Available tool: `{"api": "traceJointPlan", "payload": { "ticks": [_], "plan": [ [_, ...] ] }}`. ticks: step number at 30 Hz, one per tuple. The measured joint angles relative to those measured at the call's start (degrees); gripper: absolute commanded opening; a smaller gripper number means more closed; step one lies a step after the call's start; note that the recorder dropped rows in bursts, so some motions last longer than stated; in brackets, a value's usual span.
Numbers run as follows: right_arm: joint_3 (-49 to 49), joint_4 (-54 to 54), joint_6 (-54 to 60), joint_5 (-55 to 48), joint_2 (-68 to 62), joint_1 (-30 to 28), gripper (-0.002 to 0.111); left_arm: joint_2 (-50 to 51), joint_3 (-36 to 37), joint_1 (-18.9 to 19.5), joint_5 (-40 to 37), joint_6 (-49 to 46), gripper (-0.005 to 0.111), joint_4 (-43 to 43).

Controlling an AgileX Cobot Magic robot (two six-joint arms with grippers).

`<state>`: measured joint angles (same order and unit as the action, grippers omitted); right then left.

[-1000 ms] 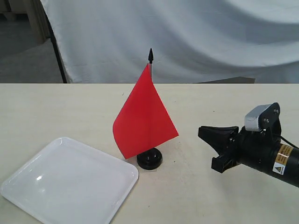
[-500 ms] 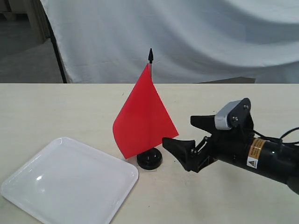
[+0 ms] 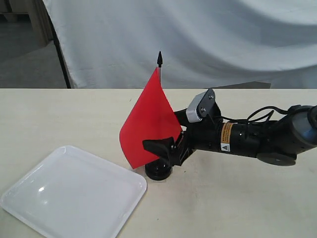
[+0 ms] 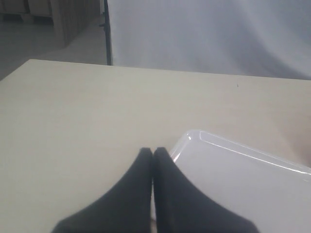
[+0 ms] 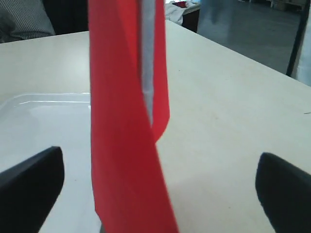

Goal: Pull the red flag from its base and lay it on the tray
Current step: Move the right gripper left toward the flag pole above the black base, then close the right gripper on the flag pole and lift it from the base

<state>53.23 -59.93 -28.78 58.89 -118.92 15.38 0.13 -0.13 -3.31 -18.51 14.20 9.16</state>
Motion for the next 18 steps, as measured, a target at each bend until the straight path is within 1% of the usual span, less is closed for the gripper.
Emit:
{"api": "traceJointPlan", "payload": {
  "ticks": [1, 3, 6, 8, 9, 10, 11, 12, 18],
  "plan": [
    [0.4, 0.0, 0.0, 0.0, -0.6, 0.4, 0.101, 0.0, 0.0, 0.0, 0.0, 0.0, 0.000, 0.0],
    [0.8, -0.2, 0.0, 0.0, -1.2, 1.0, 0.090, 0.0, 0.0, 0.0, 0.0, 0.0, 0.000, 0.0],
    [0.8, -1.2, 0.0, 0.2, -1.4, 1.4, 0.063, 0.0, 0.0, 0.0, 0.0, 0.0, 0.000, 0.0],
    [0.8, -1.3, -0.1, 0.5, -1.4, 1.5, 0.047, 0.0, 0.0, 0.0, 0.0, 0.0, 0.000, 0.0],
    [1.0, -1.3, -0.1, 0.5, -1.4, 1.5, 0.038, 0.0, 0.0, 0.0, 0.0, 0.0, 0.000, 0.0],
    [1.0, -1.3, -0.1, 0.5, -1.4, 1.5, 0.014, 0.0, 0.0, 0.0, 0.0, 0.0, 0.000, 0.0],
    [1.0, -1.3, -0.1, 0.4, -1.4, 1.5, 0.004, 0.0, 0.0, 0.0, 0.0, 0.0, 0.000, 0.0],
    [1.0, -1.3, -0.1, 0.4, -1.4, 1.5, 0.000, 0.0, 0.0, 0.0, 0.0, 0.0, 0.000, 0.0],
    [1.0, -1.2, 0.1, 0.1, -1.4, 1.5, 0.000, 0.0, 0.0, 0.0, 0.0, 0.0, 0.000, 0.0]
  ]
}}
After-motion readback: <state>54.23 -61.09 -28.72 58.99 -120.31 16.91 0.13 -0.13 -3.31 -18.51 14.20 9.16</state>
